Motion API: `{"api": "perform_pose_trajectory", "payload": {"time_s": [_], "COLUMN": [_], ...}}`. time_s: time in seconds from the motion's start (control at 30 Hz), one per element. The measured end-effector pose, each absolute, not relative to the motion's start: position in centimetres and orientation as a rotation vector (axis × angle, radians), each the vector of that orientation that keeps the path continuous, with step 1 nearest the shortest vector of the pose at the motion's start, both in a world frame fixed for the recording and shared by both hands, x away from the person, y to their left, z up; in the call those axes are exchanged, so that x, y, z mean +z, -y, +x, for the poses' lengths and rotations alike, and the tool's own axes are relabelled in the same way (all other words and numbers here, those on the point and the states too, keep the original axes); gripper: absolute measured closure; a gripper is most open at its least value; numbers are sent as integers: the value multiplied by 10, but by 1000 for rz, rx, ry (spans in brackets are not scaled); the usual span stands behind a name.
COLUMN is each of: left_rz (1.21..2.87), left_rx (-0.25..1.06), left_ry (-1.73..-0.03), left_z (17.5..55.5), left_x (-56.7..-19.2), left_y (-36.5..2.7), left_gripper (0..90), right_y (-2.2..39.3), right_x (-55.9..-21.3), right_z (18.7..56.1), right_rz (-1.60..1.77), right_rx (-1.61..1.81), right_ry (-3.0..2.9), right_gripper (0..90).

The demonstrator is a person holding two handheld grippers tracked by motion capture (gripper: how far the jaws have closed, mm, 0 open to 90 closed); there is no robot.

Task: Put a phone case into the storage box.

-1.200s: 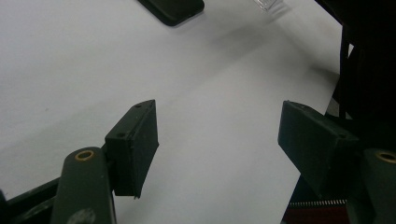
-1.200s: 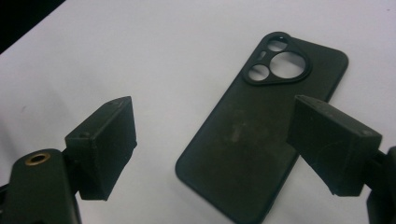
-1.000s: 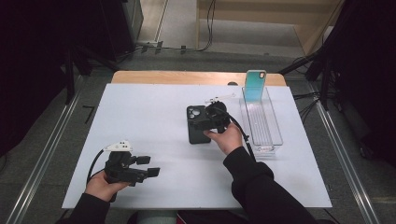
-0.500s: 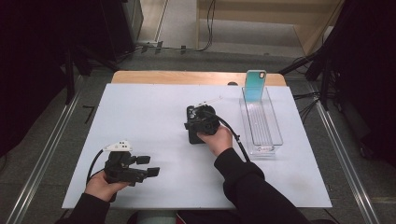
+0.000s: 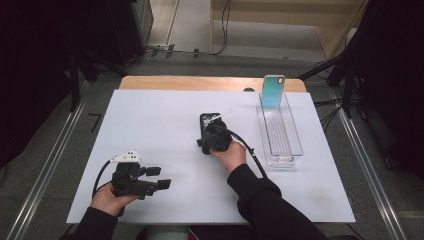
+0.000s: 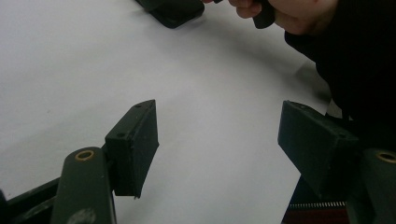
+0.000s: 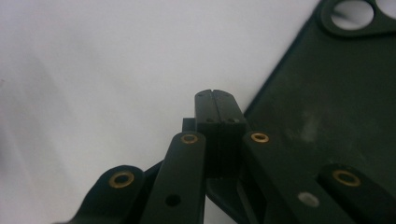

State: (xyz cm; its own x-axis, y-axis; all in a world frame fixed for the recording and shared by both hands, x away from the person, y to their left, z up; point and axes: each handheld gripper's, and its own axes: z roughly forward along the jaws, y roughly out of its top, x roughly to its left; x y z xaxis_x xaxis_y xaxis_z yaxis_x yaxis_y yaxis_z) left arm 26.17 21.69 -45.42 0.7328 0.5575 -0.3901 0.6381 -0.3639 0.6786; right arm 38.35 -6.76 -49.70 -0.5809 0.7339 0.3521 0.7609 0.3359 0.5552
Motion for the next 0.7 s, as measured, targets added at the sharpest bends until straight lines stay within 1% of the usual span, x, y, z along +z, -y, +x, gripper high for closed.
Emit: {"api": "perform_pose_trajectory", "payload": {"time_s": [0.37,0.7], "left_rz": [2062,2057], "left_rx": [-117,-120], "left_ry": [-903,-901], "left_z": [262,262], "left_x": [-455,-454], "left_y": [-216,-216], "left_gripper": [290,291], "right_y": [82,57], "right_x": [-494,-502], "right_z": [381,378], "right_rz": [-1441,-1424], "right_rx": [-1084,-1023], "right_ry": [2530,2559], "right_gripper": [877,877]}}
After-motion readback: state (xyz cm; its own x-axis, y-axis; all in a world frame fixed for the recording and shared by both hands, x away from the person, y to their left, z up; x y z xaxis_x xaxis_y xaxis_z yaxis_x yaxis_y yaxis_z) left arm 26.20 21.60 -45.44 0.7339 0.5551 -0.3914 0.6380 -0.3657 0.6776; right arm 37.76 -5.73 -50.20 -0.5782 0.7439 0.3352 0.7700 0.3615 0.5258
